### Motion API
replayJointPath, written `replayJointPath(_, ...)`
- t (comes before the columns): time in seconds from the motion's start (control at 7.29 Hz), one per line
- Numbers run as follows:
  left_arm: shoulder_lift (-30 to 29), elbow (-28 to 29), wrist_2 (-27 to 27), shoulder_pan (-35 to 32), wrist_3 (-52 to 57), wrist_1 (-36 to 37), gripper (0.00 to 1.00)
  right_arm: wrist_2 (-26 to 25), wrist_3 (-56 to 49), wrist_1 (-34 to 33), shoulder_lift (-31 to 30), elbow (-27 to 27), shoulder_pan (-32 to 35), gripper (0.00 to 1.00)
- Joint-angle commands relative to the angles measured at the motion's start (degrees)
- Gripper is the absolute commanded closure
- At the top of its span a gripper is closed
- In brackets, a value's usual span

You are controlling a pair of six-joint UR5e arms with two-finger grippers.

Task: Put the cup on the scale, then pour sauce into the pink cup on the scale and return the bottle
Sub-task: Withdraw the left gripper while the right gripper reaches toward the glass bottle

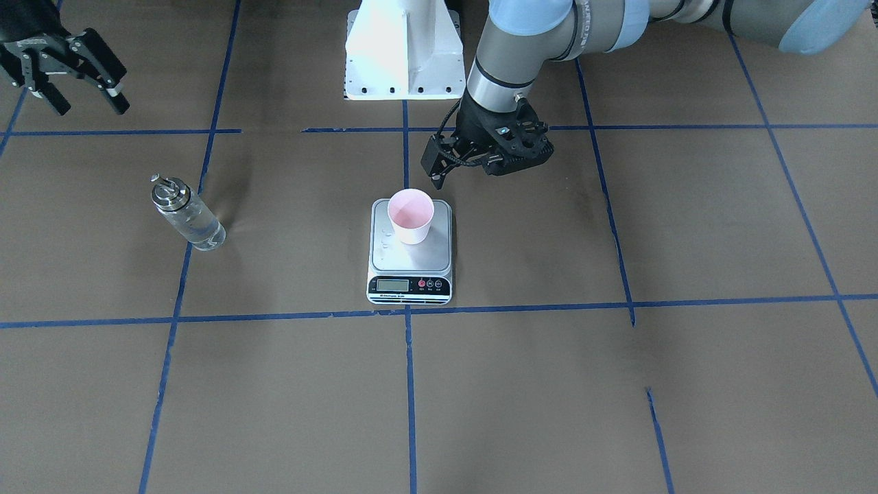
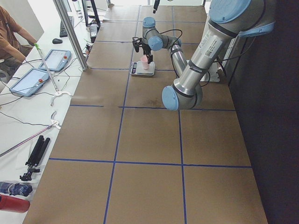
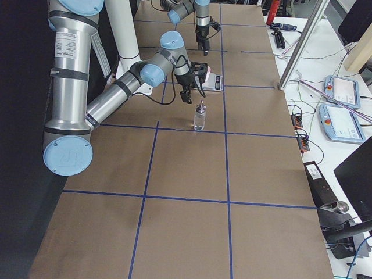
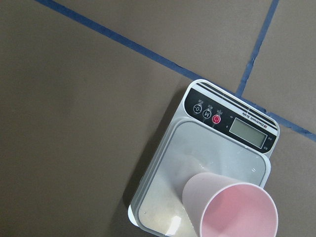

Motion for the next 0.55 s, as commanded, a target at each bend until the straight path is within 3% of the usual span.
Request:
replayJointPath(0.0,1.8,-3.8,-0.1,-2.2,4.5,2.4,0.00,-24.7,11.0,0.2,-1.7,2.1,-19.9,0.00)
replayJointPath(0.14,2.9,-4.1,-0.2,-3.1,6.9,2.6,0.00,-38.3,16.1,0.4,-4.0,2.1,-30.3,0.00)
replayJointPath(0.27,4.3,-4.4,-0.2,-4.2,9.4,2.6,0.00,-40.8,17.6,1.3,-5.4,2.0,-33.8,0.00)
replayJointPath(0.41,5.4,-4.7,-0.2,-5.2,11.2,2.6,0.00,-49.8,20.8,1.8,-7.5,1.5,-39.8,0.00)
